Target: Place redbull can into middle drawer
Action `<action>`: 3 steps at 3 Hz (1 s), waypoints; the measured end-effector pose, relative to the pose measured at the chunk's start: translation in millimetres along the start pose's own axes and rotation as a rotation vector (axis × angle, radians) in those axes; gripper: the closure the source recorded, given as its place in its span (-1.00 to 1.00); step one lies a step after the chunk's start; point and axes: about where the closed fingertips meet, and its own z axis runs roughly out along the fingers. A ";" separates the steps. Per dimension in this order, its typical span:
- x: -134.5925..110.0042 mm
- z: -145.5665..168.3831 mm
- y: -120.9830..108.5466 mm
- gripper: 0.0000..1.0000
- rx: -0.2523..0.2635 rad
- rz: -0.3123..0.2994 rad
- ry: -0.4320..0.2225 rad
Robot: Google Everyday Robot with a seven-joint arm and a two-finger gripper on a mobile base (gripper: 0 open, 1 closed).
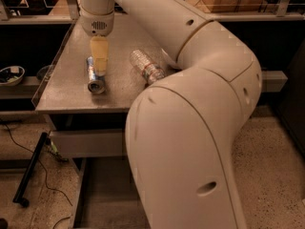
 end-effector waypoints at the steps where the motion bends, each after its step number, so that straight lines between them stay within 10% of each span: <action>1: -0.9 15.2 4.5 -1.00 -0.015 0.012 -0.010; 3: -9.0 37.5 8.6 -1.00 -0.046 0.017 -0.046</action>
Offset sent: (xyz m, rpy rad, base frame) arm -0.0093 0.0096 -0.0296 0.0231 0.0588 -0.0010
